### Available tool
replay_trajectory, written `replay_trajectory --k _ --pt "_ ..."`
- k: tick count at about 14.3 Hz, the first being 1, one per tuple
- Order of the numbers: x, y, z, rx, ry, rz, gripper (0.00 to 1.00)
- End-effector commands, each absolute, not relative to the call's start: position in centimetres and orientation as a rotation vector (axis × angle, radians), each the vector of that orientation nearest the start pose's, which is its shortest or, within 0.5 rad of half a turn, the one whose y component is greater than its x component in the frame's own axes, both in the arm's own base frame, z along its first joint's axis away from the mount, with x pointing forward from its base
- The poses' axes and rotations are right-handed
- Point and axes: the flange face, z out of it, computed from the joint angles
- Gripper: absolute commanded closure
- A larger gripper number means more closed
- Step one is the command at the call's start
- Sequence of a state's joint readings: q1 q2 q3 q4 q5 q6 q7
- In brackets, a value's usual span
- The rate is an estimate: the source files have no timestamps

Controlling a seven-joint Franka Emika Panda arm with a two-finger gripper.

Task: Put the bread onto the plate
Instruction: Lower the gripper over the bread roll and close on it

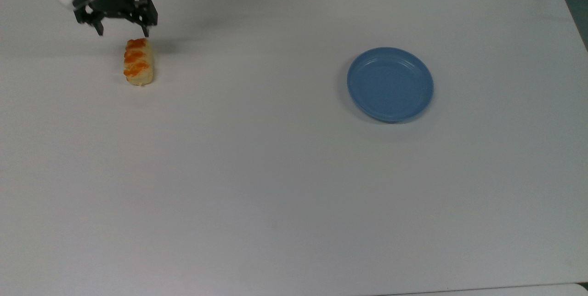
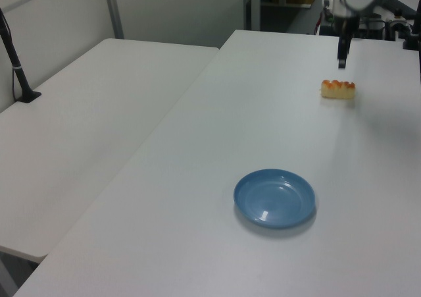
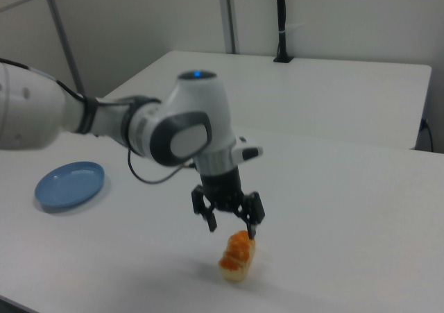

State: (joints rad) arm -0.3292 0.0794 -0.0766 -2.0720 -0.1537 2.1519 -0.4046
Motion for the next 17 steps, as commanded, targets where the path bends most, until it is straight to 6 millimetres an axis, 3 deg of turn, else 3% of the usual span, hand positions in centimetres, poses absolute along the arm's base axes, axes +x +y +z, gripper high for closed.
replay_trajectory --k 1,12,13,17 --pt "52.2 -23.1 35.2 -3.271 -0.211 0.092 0.0" --pt "52.5 -22.9 31.8 -3.263 -0.233 0.104 0.0" --pt "52.5 -22.8 31.7 -3.262 -0.236 0.106 0.05" --pt "52.6 -22.6 31.5 -3.258 -0.241 0.111 0.47"
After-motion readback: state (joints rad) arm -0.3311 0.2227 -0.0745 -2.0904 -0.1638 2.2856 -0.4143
